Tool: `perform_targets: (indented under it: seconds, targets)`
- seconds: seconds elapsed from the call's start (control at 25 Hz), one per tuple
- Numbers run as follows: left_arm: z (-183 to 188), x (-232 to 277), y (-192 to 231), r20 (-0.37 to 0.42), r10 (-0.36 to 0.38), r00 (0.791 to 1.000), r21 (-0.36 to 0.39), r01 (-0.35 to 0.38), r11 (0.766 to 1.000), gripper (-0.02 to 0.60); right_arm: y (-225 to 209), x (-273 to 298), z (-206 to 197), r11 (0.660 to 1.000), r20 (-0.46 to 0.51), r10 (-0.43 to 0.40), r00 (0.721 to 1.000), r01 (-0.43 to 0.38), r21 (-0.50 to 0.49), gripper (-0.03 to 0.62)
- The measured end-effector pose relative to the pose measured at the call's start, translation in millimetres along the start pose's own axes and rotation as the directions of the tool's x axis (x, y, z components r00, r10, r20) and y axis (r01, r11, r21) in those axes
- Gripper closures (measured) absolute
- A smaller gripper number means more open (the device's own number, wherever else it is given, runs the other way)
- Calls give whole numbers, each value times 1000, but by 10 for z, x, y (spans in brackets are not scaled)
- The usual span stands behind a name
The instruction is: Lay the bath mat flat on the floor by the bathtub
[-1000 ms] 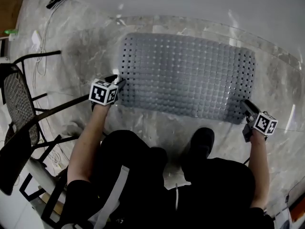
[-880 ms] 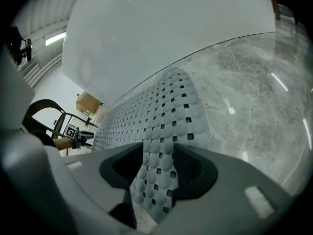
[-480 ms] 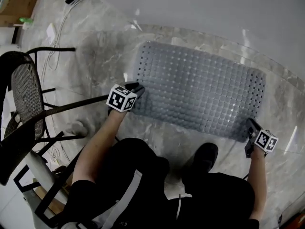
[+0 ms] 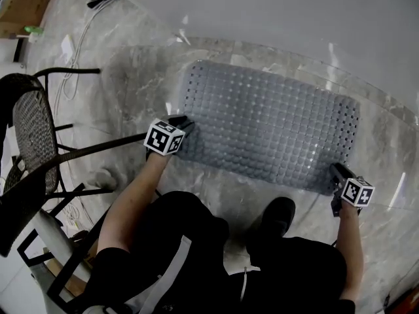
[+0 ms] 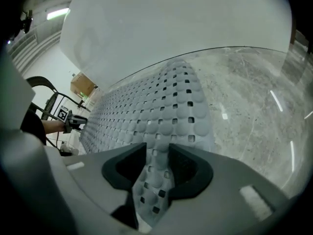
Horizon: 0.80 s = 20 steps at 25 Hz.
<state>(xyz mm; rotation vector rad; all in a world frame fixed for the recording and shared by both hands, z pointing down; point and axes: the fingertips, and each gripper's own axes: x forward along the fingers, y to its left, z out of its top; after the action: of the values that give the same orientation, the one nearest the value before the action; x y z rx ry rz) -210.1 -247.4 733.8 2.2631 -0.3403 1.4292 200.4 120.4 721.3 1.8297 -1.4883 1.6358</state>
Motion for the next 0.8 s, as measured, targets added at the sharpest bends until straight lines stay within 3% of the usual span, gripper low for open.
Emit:
perform_targets:
  seconds: [0.08,0.16,0.24,0.44,0.64,0.8]
  targets:
    - [65,-56,11,47,2,999,-32,0,999,437,76,-36,19,999,0,53,999,-53,4,427]
    - [176,-160,3,99,8,995,-55,-2,998,437,118,-116,74,997,11,72,997,-72,8,431]
    - [377,-327,-47,171,13,985,-72,-1,997,487,153,-212,181,997,37,73,997,-73,3,457]
    - [843,-649,-360,315,-27,949,-68,51,996,569,297,-339,475,995,109,93,990,-90,-30,488]
    - [1198,-849,-663,410,-99,907,-12,114,993,577,520,-386,729,995,195,96,976,-89,-47,502]
    - [1524,-1172,-936,464,-161,871,-28,196,980,577,813,-693,938,992,281,124,952,-123,-20,538]
